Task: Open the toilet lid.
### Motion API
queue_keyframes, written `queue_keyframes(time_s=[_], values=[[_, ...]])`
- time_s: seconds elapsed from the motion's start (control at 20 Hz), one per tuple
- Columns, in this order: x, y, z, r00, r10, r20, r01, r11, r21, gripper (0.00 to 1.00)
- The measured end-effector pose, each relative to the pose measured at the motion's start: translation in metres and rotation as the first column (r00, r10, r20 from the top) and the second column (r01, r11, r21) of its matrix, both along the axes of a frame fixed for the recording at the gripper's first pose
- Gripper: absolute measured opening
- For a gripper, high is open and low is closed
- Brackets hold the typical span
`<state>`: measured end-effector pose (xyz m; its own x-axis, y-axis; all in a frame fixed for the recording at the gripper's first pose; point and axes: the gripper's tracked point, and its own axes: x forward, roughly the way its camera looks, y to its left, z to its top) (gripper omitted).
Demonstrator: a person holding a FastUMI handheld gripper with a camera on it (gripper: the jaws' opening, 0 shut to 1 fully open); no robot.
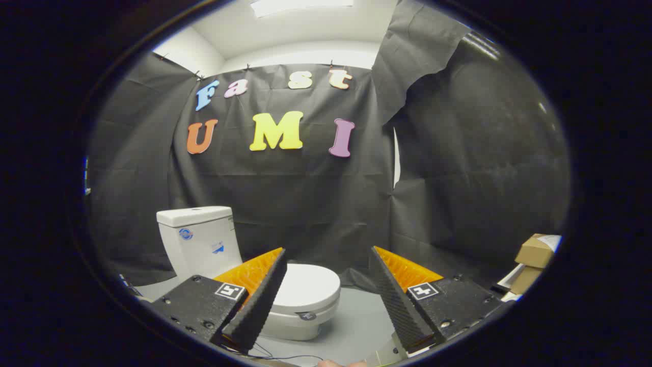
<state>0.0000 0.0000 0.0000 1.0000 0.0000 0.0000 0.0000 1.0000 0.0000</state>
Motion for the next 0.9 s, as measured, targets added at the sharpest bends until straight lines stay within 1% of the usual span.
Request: queue_keyframes(time_s=[0.5, 0.75, 0.9], values=[[0.0, 0.009, 0.007, 1.0, 0.003, 0.025, -0.003, 1.0, -0.028, 1.0], [0.0, 0.011, 0.007, 1.0, 0.008, 0.022, -0.007, 1.0, -0.004, 1.0], [0.003, 0.016, -0.002, 1.0, 0.017, -0.005, -0.017, 0.999, 0.033, 1.0]])
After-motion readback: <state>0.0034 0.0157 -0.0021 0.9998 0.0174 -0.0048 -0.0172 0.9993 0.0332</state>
